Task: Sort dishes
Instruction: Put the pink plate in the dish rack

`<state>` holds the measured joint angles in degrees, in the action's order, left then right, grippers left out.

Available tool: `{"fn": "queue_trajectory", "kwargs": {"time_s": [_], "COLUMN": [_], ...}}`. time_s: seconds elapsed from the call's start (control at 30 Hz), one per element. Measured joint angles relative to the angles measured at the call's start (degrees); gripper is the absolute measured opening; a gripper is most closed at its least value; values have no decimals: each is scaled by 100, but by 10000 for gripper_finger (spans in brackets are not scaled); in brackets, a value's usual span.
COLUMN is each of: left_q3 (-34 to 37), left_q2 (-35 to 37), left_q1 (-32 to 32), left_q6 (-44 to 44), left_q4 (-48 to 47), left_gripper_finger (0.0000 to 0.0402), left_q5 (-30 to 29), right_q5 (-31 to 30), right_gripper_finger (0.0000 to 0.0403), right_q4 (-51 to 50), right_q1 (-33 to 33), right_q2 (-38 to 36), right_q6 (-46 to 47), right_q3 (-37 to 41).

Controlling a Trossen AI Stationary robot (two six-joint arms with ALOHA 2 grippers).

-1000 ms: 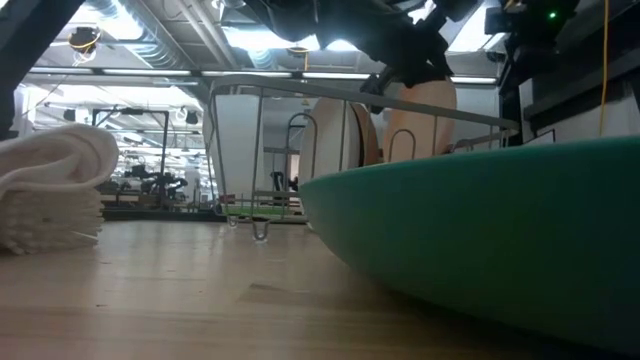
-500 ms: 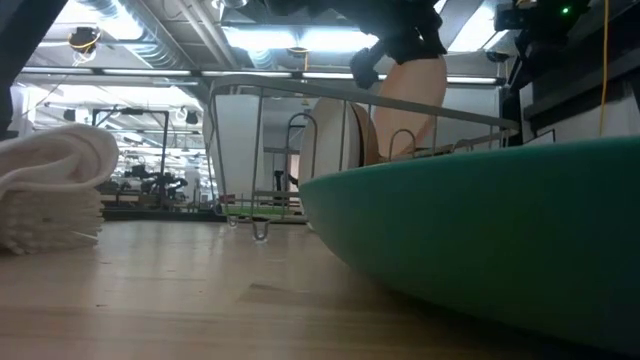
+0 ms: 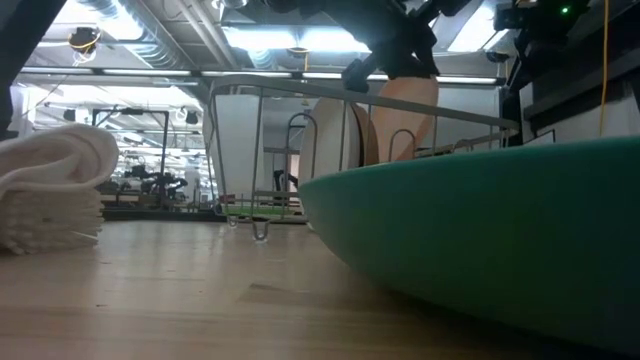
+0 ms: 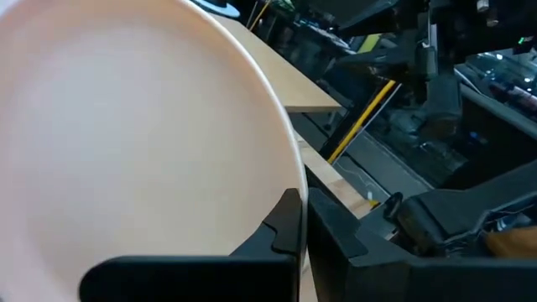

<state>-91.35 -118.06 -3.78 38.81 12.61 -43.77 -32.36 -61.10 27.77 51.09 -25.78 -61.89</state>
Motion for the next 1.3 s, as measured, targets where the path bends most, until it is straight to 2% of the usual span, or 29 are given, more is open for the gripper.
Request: {"fn": "queue_trajectory", "kwargs": {"time_s": [0.43,0.67,1.3], "left_q3": [0,0,-1], "left_q2": [0,0,0], "left_q1": [38,45,49], "left_q6": [21,241,954], "left_q4": [-7,1,-6], "left_gripper_finger": [0,0,0], "left_q5": [102,247,274], "right_q5": [18,502,511], "right_gripper_finger": [165,165,165], "right_q4": [0,5,-42], "right_q1": [0,0,0], "right_q2": [2,2,3], "right_q6": [0,-3,-9], "right_q3": [0,0,0]}}
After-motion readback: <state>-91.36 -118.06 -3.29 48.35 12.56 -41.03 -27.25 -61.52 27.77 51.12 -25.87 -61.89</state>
